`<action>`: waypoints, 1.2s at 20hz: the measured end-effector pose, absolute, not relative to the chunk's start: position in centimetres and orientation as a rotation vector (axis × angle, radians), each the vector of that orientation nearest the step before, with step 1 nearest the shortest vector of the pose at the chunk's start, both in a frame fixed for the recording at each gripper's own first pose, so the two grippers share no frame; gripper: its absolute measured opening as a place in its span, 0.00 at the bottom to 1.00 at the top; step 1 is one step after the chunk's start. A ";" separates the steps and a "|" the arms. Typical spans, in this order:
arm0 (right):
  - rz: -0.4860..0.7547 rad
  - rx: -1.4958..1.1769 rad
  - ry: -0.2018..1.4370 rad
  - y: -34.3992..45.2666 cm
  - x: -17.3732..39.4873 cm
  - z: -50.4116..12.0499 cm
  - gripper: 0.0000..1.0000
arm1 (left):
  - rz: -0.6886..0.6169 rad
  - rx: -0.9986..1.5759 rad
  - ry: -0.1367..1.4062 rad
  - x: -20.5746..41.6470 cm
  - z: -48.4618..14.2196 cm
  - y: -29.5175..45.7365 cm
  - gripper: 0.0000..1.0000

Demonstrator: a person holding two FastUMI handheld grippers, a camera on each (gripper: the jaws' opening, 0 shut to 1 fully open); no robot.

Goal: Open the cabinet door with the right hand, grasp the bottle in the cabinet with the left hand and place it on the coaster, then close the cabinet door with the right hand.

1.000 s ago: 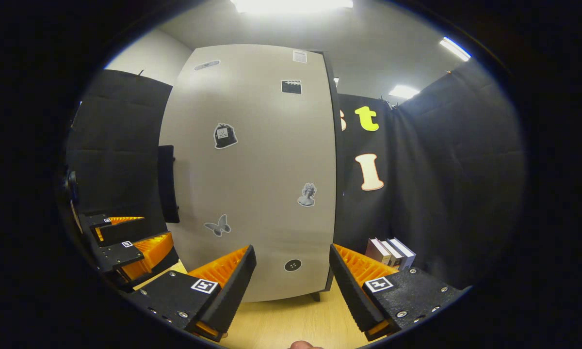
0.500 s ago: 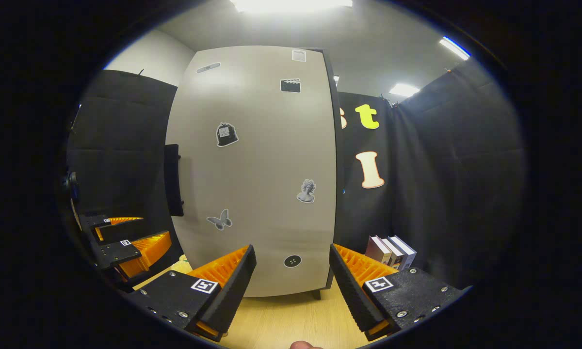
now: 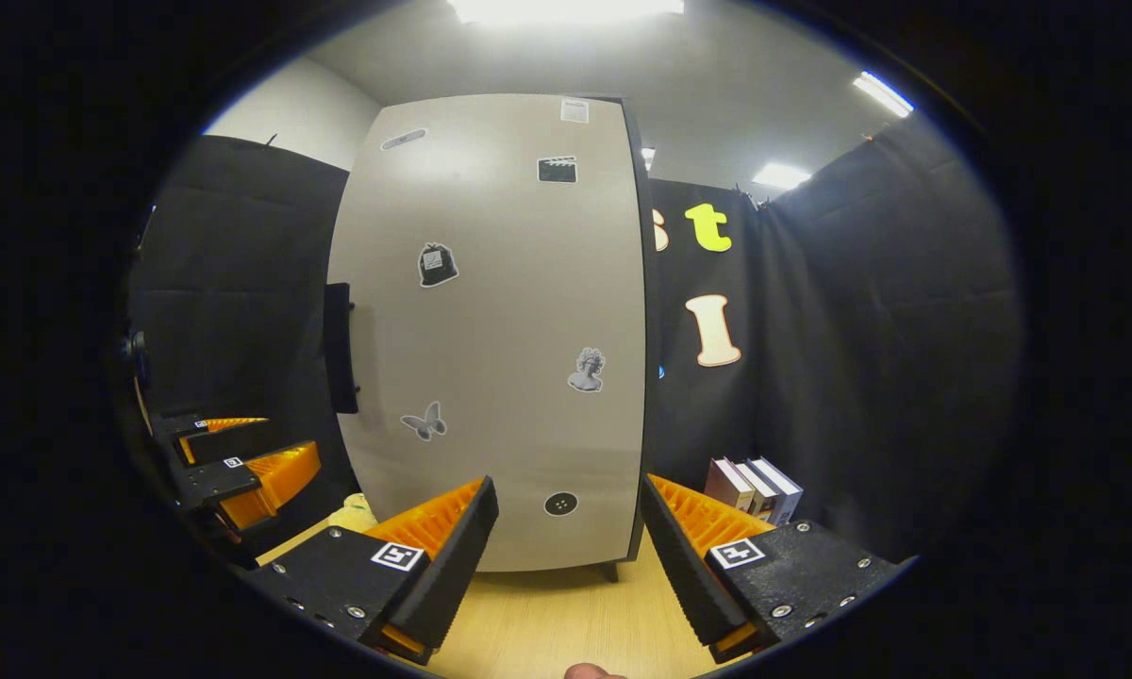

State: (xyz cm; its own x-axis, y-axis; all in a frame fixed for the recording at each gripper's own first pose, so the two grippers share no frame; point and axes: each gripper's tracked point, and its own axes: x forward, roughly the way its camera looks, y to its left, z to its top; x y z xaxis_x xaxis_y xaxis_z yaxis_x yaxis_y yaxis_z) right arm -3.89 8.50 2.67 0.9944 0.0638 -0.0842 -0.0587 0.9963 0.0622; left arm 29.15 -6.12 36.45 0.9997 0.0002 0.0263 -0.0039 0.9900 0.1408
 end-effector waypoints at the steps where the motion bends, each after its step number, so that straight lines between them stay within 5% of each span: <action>1: 0.062 0.059 0.085 8.5 -4.1 2.8 0.94 | 0.004 0.141 -0.026 29.1 36.4 -6.1 0.81; 7: 0.051 0.056 0.075 8.2 -4.4 3.3 0.94 | 0.004 0.133 -0.031 29.1 36.3 -6.1 0.86; 24: 0.065 0.058 0.070 8.9 -4.0 2.6 0.94 | 0.005 0.129 -0.043 29.1 36.2 -5.9 0.81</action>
